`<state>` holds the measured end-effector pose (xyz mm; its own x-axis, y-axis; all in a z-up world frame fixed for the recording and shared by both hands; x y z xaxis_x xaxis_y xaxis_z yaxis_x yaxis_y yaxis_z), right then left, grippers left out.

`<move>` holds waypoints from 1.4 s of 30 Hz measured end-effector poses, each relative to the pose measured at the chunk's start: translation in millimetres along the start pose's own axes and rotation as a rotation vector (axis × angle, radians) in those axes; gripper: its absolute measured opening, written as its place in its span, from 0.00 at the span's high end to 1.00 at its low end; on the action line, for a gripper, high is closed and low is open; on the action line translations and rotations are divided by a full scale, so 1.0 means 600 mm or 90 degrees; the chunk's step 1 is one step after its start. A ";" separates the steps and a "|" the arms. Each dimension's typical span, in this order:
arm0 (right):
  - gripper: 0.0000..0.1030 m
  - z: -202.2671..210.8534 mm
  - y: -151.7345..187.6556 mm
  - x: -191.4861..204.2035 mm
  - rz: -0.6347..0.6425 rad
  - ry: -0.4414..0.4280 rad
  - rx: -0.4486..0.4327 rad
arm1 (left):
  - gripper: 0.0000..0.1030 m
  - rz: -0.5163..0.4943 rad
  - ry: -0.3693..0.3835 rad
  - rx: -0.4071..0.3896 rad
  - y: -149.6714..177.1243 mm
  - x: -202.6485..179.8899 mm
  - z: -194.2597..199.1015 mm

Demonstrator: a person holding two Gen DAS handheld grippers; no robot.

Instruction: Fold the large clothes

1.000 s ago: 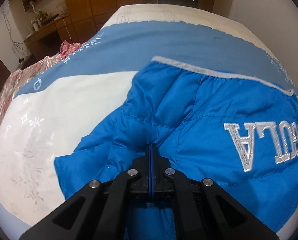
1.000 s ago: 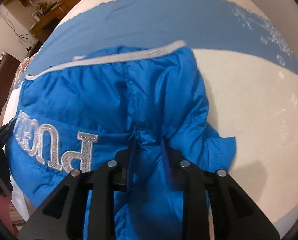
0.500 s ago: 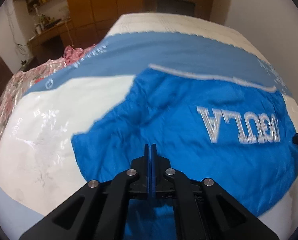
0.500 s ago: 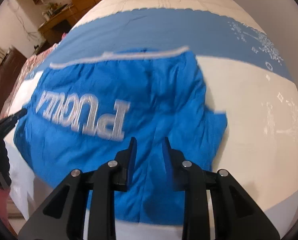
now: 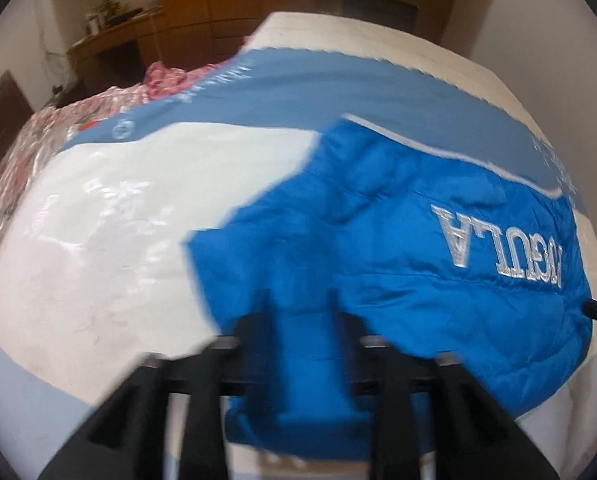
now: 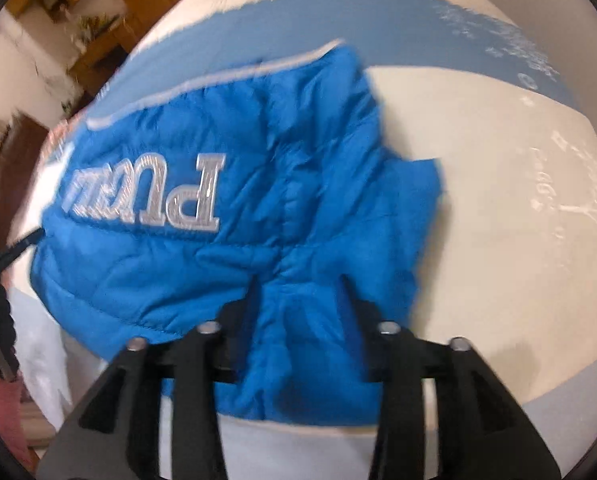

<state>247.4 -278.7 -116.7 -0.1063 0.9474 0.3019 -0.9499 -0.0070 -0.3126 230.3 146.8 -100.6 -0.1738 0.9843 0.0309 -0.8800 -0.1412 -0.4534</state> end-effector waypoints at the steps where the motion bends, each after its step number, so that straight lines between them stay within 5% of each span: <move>1: 0.49 0.010 -0.006 -0.016 -0.010 -0.004 -0.008 | 0.31 0.005 -0.015 -0.004 -0.001 0.013 0.004; 2: 0.37 0.023 -0.010 -0.031 -0.025 -0.007 -0.018 | 0.31 0.011 -0.032 -0.008 -0.002 0.032 0.008; 7: 0.29 0.022 -0.012 -0.080 -0.067 -0.034 -0.007 | 0.30 0.053 0.003 0.033 0.001 0.089 -0.017; 13: 0.27 -0.013 -0.006 -0.102 -0.104 -0.075 0.032 | 0.30 0.090 0.070 0.056 0.003 0.092 -0.049; 29: 0.20 -0.091 -0.049 -0.115 -0.129 -0.126 0.063 | 0.33 0.080 0.122 0.092 -0.041 0.038 -0.130; 31: 0.33 -0.095 -0.056 -0.106 -0.123 -0.131 0.059 | 0.58 0.079 0.134 0.090 -0.046 0.032 -0.131; 34: 0.63 -0.096 -0.063 -0.092 -0.106 -0.124 0.059 | 0.81 0.057 0.121 0.081 -0.048 0.014 -0.119; 37: 0.83 -0.077 -0.064 -0.081 -0.102 -0.137 0.051 | 0.87 0.030 0.076 0.049 -0.048 -0.007 -0.094; 42: 0.88 -0.017 -0.056 -0.059 -0.069 -0.135 0.013 | 0.90 0.039 0.064 0.020 -0.052 -0.008 -0.051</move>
<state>286.0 -308.6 -125.9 -0.0614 0.8542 0.5162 -0.9647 0.0819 -0.2501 271.8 149.9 -113.7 -0.1839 0.9791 -0.0870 -0.8830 -0.2034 -0.4231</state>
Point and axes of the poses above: each gripper's, at about its wrist camera, not at the fingertips, and z roughly against the way its jaws point, x to its left, y to its underside, the point moved 1 cm from there along -z, roughly the way its jaws point, and after that the axes turned 5 degrees about -y, right-handed, at the moved point
